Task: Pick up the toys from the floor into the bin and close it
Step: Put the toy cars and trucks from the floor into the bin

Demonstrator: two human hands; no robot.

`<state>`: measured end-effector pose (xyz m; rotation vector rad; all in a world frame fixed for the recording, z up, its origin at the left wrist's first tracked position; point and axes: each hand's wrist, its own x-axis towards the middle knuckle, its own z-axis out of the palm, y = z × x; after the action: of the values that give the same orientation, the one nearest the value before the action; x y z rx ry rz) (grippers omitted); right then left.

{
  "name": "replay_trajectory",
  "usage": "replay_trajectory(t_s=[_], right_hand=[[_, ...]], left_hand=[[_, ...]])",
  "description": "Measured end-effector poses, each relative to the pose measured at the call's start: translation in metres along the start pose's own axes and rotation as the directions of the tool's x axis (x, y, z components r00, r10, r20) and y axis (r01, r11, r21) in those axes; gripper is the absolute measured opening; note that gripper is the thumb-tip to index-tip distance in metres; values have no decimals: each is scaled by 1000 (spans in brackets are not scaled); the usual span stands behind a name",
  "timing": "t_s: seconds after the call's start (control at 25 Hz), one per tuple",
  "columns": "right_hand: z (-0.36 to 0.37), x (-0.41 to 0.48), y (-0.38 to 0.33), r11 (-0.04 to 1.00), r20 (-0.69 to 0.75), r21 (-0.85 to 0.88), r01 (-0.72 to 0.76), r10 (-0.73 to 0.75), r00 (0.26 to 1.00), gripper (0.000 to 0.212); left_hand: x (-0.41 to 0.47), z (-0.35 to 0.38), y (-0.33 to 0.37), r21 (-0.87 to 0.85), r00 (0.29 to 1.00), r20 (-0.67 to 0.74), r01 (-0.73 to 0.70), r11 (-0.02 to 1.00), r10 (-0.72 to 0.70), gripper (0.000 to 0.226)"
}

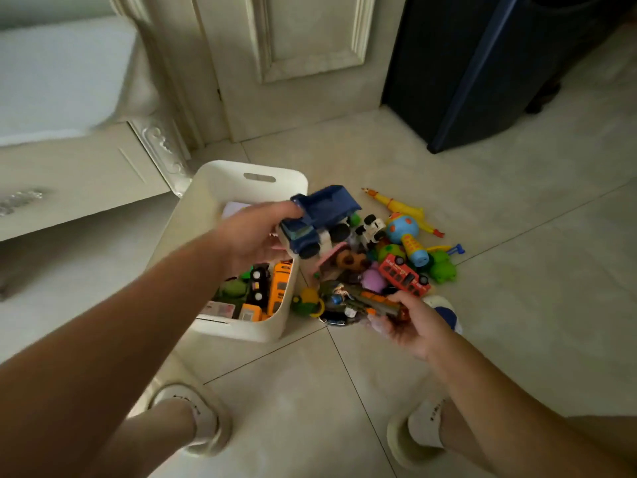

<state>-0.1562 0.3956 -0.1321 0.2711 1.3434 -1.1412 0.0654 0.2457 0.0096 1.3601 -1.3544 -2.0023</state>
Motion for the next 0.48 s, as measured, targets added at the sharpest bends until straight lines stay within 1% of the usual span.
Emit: replay_trajectory(t_s=[0.08, 0.16, 0.32, 0.4, 0.48], right_hand=[[6, -19, -9, 1000, 54, -6, 21, -21, 998, 26], [18, -39, -17, 997, 95, 0, 82, -82, 992, 19], [58, -80, -31, 972, 197, -26, 235, -225, 954, 18], [87, -93, -33, 955, 254, -74, 289, -262, 931, 16], [120, -96, -34, 922, 292, -177, 346, -286, 912, 13]], left_hand=[[-14, -21, 28, 78, 998, -55, -39, 996, 44, 16], [-31, -42, 44, 125, 991, -115, -51, 991, 66, 16], [-52, -78, 56, 173, 980, -191, -21, 985, 54, 26], [-58, -95, 61, 170, 973, -226, -16, 985, 55, 23], [-58, -112, 64, 144, 963, -264, -20, 989, 57, 18]])
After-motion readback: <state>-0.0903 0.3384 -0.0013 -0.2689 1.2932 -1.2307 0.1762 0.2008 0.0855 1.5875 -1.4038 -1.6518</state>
